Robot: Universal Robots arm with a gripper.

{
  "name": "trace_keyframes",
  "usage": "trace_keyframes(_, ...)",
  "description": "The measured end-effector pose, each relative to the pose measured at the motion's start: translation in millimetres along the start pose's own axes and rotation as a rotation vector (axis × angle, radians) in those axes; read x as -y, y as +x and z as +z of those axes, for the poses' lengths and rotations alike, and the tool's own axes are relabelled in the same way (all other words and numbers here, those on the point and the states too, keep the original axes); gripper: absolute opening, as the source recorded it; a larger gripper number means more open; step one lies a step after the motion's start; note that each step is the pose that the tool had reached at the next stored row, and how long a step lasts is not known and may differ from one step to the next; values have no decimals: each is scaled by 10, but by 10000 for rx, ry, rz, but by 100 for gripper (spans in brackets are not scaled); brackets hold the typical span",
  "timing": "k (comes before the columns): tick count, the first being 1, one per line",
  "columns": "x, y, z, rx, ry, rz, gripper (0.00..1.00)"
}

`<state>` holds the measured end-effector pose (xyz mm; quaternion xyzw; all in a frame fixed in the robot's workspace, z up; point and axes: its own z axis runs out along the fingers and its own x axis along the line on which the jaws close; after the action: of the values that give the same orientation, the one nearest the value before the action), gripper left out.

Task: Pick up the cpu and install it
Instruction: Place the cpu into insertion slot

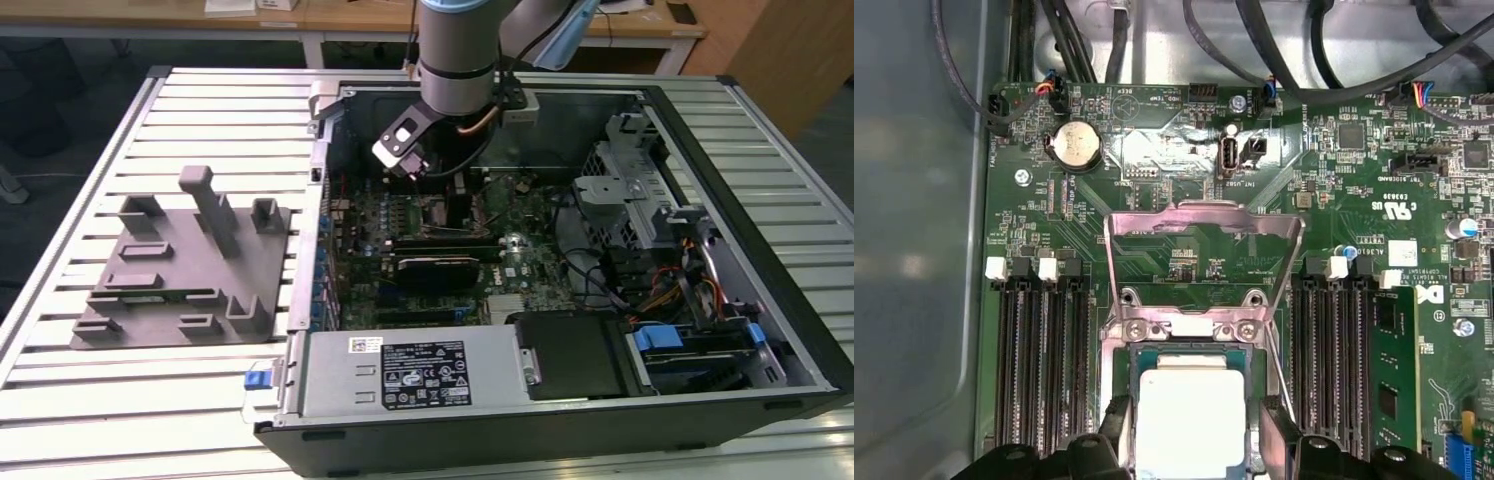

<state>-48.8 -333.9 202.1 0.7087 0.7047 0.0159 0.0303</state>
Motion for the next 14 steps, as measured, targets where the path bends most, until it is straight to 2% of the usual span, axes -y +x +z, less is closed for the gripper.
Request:
trace_keyframes(6, 0, 0, -5, -1, 0, 0, 60)
trace_keyframes(9, -1, 0, -7, 0, -1, 0, 42)
trace_keyframes(12, -1, 0, -10, 0, 0, 0, 36)
trace_keyframes(14, -1, 0, -12, 0, 0, 0, 24)
